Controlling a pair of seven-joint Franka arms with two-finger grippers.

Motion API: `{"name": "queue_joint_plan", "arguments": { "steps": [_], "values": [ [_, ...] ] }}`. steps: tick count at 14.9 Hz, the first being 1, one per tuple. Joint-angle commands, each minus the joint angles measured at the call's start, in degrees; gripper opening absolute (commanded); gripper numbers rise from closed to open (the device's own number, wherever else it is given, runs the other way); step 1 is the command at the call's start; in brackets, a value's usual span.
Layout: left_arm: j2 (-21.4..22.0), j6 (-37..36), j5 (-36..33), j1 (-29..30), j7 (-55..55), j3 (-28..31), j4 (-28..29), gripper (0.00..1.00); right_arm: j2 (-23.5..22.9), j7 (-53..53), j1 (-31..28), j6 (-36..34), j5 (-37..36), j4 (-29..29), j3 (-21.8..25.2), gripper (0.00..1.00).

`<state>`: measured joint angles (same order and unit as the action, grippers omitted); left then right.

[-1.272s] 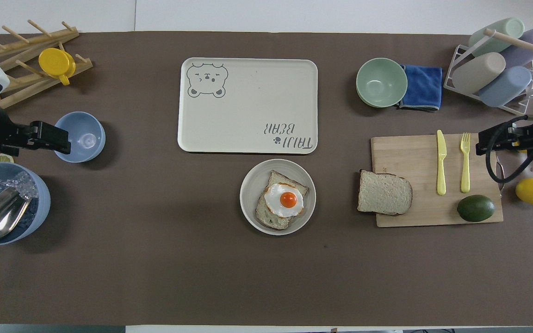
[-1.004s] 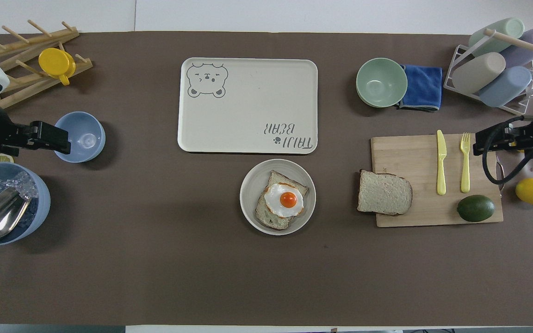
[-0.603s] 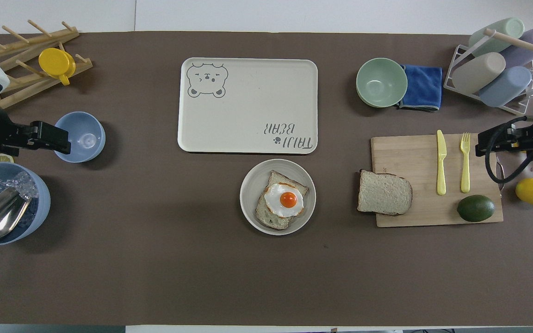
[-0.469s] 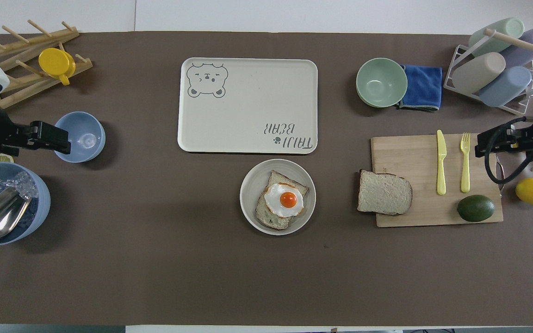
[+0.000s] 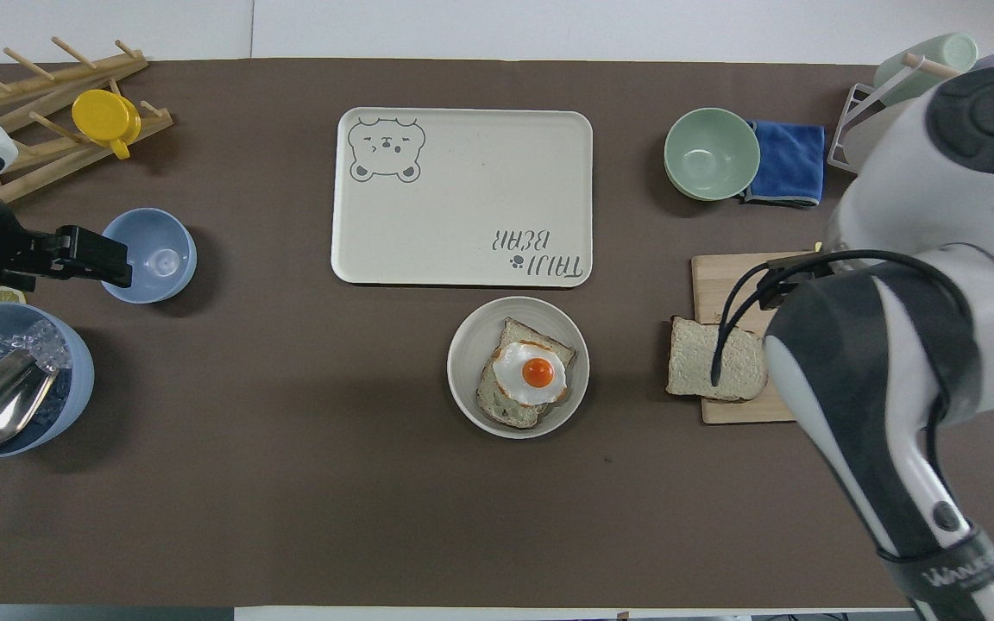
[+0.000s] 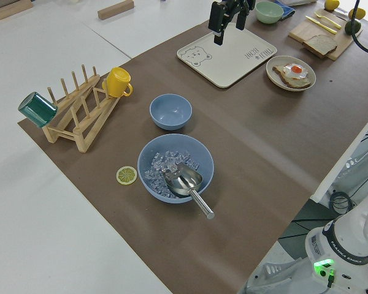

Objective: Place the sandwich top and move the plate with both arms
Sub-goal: 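Reach the right gripper to the bread slice on the cutting board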

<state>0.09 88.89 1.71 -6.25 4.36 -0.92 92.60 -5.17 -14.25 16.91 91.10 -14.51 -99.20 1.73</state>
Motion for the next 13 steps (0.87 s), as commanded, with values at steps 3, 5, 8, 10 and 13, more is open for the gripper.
{"name": "queue_joint_plan", "arguments": {
  "steps": [3, 5, 8, 10, 13],
  "values": [
    [1.0, -0.8, -0.7, 0.4, -0.1, -0.2, 0.6, 1.00, -8.9, -7.6, 8.2, 2.8, -8.8, 0.6, 0.0, 1.00],
    [1.0, -0.8, -0.7, 0.4, -0.1, -0.2, 0.6, 1.00, -12.4, -12.5, 11.9, 2.9, -12.3, 0.6, 0.0, 1.00],
    [1.0, -0.7, -0.7, 0.4, -0.1, -0.2, 0.6, 1.00, -15.9, -18.3, 12.3, 3.4, -12.4, 0.5, 0.0, 1.00],
    [1.0, -0.5, -0.7, 0.4, -0.1, -0.2, 0.6, 1.00, -17.8, -22.0, 11.9, 4.5, -12.3, 0.3, 0.0, 1.00],
    [1.0, -0.5, -0.7, 0.4, -0.2, -0.2, 0.6, 1.00, -17.9, -24.5, 10.4, 6.0, -10.7, -1.9, -0.1, 1.00]
  ]
}}
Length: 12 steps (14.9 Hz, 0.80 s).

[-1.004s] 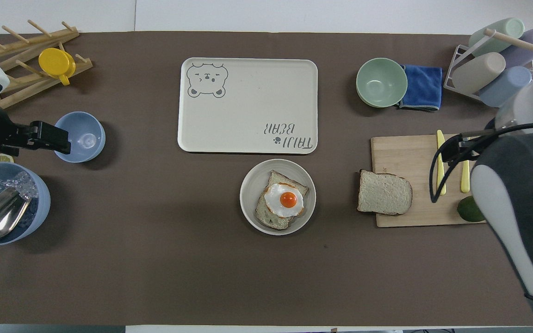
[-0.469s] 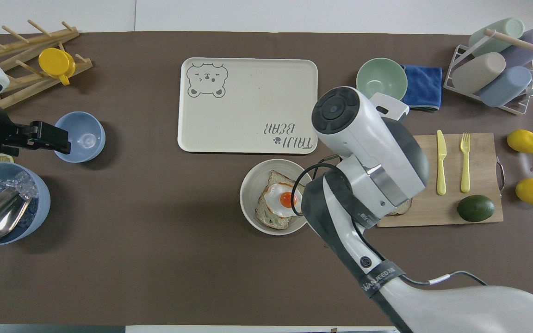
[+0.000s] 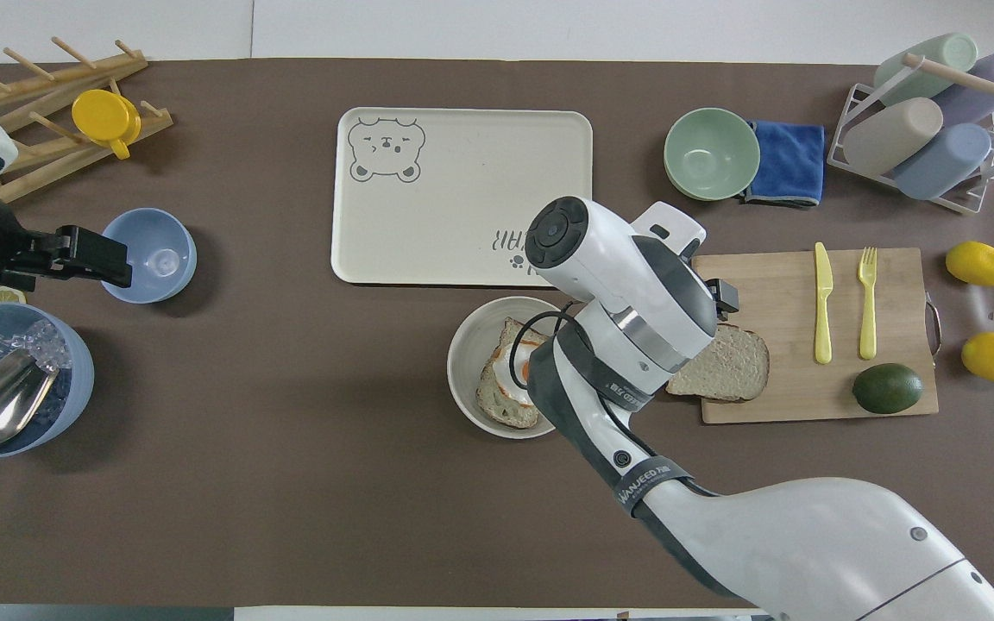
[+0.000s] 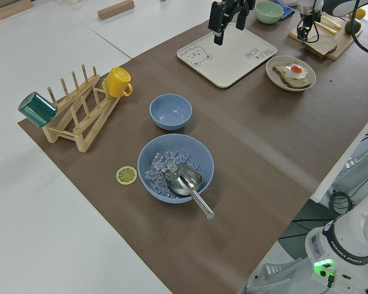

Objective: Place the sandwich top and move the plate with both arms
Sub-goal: 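Reach the right gripper to the bread slice on the cutting board, then grasp the bread slice with the right gripper and lift it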

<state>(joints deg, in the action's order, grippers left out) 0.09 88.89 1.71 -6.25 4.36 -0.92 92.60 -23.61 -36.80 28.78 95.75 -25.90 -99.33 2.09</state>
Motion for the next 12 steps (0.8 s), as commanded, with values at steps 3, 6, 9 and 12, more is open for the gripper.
{"name": "queue_joint_plan", "arguments": {
  "steps": [3, 6, 9, 12],
  "values": [
    [1.0, -0.3, -0.7, 0.4, -0.1, -0.1, 0.6, 1.00, 0.5, -4.4, -2.1, 4.5, 5.0, -3.1, -0.5, 1.00],
    [1.0, -0.2, -0.7, 0.4, -0.1, 0.0, 0.6, 1.00, 1.2, -6.5, -1.9, 6.9, 5.6, -6.0, -0.5, 1.00],
    [1.0, -0.1, -0.7, 0.4, -0.1, 0.0, 0.6, 1.00, 2.0, -6.9, -2.2, 8.0, 5.6, -8.6, -0.5, 1.00],
    [1.0, -0.1, -0.7, 0.4, -0.1, 0.0, 0.6, 1.00, 2.5, -6.9, -2.1, 7.3, 5.6, -9.6, -0.5, 1.00]
  ]
}}
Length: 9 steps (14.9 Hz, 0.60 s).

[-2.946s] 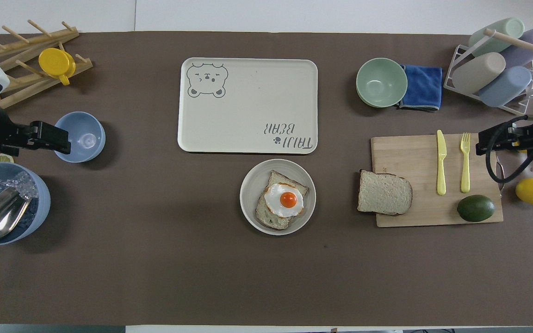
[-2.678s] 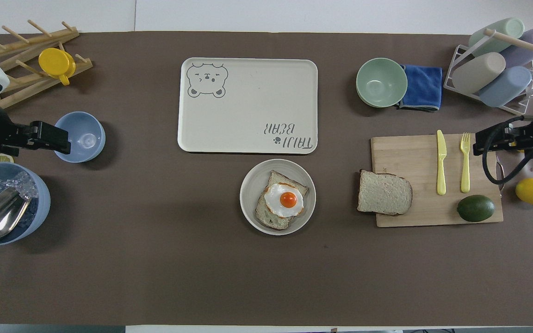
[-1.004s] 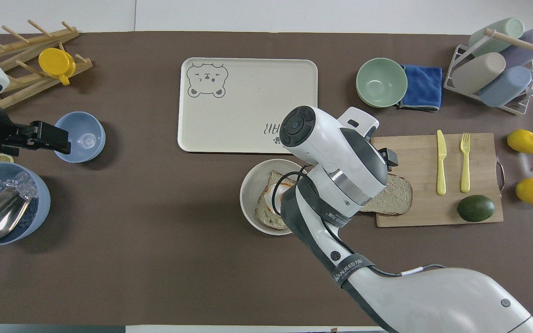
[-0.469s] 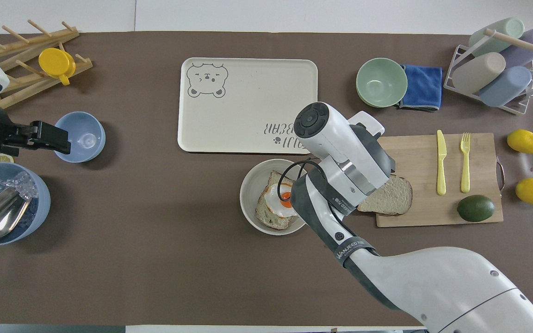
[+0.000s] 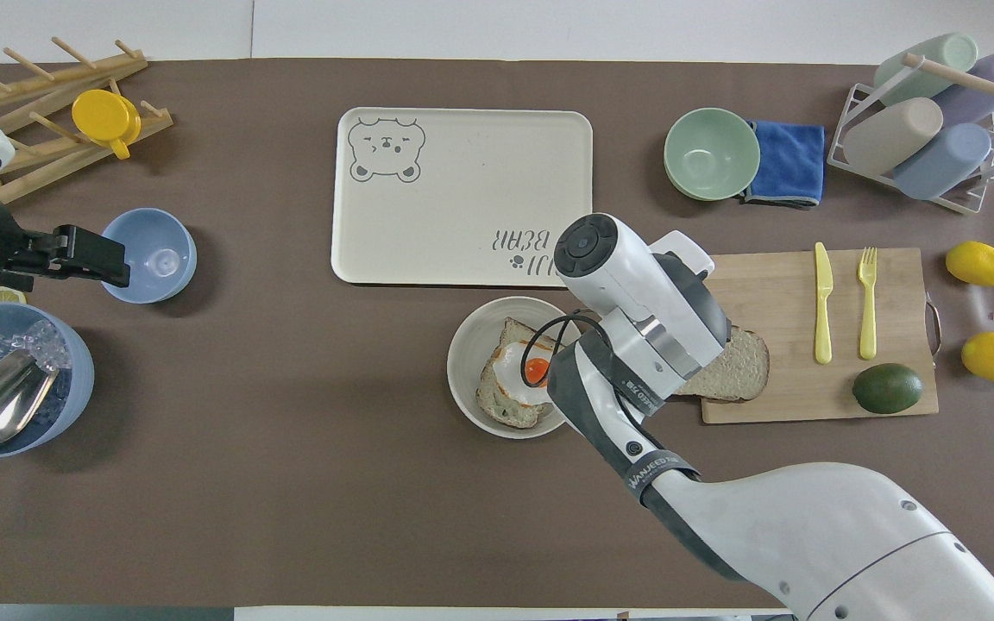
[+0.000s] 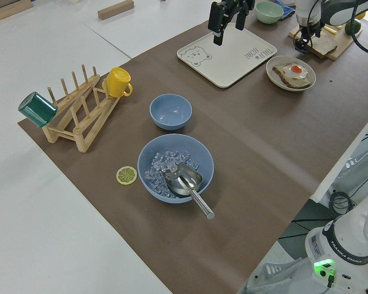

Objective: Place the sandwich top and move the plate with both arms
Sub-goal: 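Grasp the bread slice with the right gripper and lift it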

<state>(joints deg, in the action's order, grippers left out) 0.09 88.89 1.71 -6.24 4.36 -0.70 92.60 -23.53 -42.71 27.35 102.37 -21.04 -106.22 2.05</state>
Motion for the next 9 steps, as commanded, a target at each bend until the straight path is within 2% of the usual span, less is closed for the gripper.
{"name": "queue_joint_plan", "arguments": {
  "steps": [1, 5, 7, 8, 9],
  "values": [
    [1.0, 0.0, -0.7, 0.4, -0.1, -0.2, 0.6, 1.00, 2.5, -1.0, -0.5, 0.6, 0.7, -3.0, -0.5, 1.00],
    [1.0, 0.0, -0.7, 0.4, -0.1, -0.2, 0.6, 1.00, 3.4, -1.4, 0.0, -0.1, 0.1, -5.5, -0.4, 1.00],
    [1.0, 0.0, -0.7, 0.4, -0.2, -0.2, 0.6, 1.00, 3.7, -1.4, 0.0, -0.3, 0.0, -5.8, -0.4, 0.86],
    [1.0, 0.0, -0.7, 0.5, -0.1, -0.2, 0.6, 1.00, 3.7, -1.4, 0.0, -0.4, 0.0, -6.1, -0.4, 0.72],
    [1.0, 0.0, -0.7, 0.4, -0.1, -0.2, 0.6, 1.00, 3.8, -1.3, 0.1, -0.4, 0.0, -6.2, -0.5, 0.52]
  ]
}}
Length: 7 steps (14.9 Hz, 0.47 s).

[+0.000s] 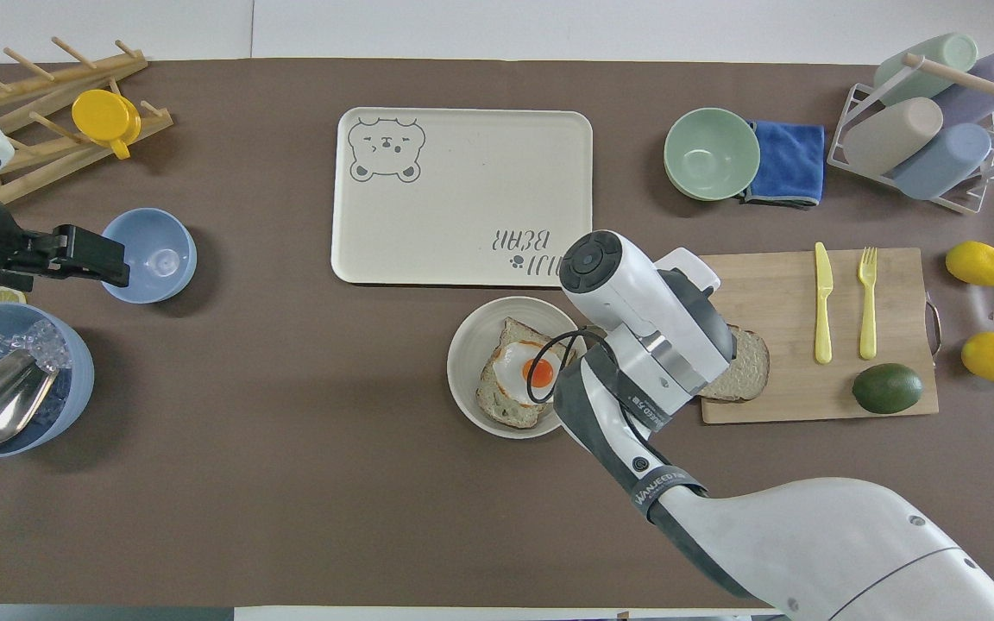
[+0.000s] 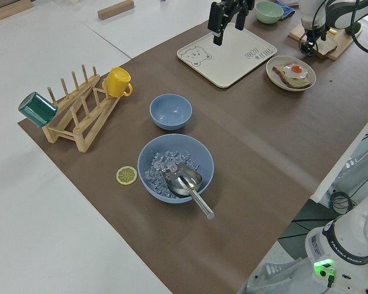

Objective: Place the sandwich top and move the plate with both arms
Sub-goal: 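Grasp the bread slice with the right gripper and lift it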

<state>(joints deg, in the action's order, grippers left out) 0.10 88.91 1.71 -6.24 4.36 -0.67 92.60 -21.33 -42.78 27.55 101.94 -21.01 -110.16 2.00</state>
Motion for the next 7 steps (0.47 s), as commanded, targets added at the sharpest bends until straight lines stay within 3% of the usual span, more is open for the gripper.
{"name": "queue_joint_plan", "arguments": {
  "steps": [1, 2, 7],
  "values": [
    [1.0, -0.1, -0.7, 0.4, -0.1, -0.2, 0.6, 1.00, 1.6, -1.2, -0.1, -0.2, 0.0, -2.2, -0.4, 0.26],
    [1.0, -0.1, -0.7, 0.4, -0.1, -0.2, 0.6, 1.00, 1.6, -1.2, 0.0, -0.4, 0.0, -2.2, -0.5, 0.01],
    [1.0, -0.1, -0.7, 0.4, 0.0, -0.2, 0.6, 1.00, 1.2, -1.0, 2.6, -5.1, -2.8, 1.4, -0.5, 0.00]
  ]
}}
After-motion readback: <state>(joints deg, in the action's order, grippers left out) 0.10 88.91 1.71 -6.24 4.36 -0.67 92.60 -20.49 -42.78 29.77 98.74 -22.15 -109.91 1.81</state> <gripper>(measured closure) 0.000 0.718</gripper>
